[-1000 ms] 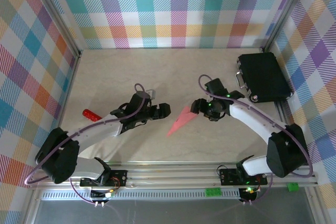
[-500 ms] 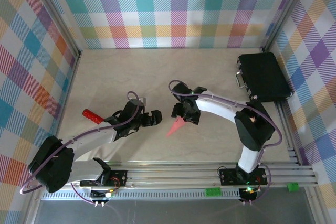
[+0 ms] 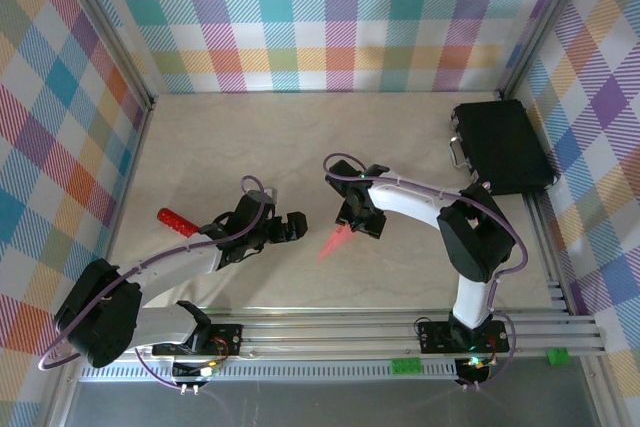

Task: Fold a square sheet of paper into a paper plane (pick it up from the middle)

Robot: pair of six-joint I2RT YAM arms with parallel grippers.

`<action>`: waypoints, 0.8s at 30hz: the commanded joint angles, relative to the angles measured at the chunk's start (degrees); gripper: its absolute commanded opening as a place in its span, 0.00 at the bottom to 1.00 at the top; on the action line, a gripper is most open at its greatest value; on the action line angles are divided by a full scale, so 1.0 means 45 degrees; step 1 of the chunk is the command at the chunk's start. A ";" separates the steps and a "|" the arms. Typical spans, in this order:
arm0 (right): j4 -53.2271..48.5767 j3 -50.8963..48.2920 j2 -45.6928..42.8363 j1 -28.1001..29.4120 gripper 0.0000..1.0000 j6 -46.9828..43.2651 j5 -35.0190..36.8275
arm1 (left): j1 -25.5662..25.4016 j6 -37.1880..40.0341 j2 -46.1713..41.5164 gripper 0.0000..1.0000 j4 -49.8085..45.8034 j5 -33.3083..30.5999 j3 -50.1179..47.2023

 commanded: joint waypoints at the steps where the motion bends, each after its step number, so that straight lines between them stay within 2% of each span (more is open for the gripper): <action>1: -0.0273 -0.0048 -0.0338 0.0038 0.59 0.0471 0.0231 | 0.0209 0.0092 0.0086 1.00 -0.0012 0.0029 -0.0117; 9: 0.0287 -0.0489 -0.0601 0.0025 0.34 0.0808 -0.0080 | 0.0218 0.0062 0.0137 1.00 -0.0101 -0.0007 0.0001; 13: 0.0419 -0.0620 -0.0880 0.0027 0.16 0.0797 0.0042 | 0.0297 -0.0183 0.0081 1.00 -0.0191 -0.0046 0.0011; 15: 0.0571 -0.0621 -0.1119 0.0025 0.09 0.0501 0.0103 | 0.0413 -0.0322 0.0002 1.00 -0.0182 -0.0009 -0.0037; 19: 0.1343 -0.0440 -0.1565 0.0027 0.04 -0.0859 -0.0275 | 0.0777 -0.0619 -0.0280 1.00 -0.0122 0.0216 -0.0158; 24: 0.2814 -0.0386 -0.2179 -0.0005 0.04 -0.2828 -0.1327 | 0.1343 -0.1117 -0.0599 1.00 -0.0117 0.0625 -0.0368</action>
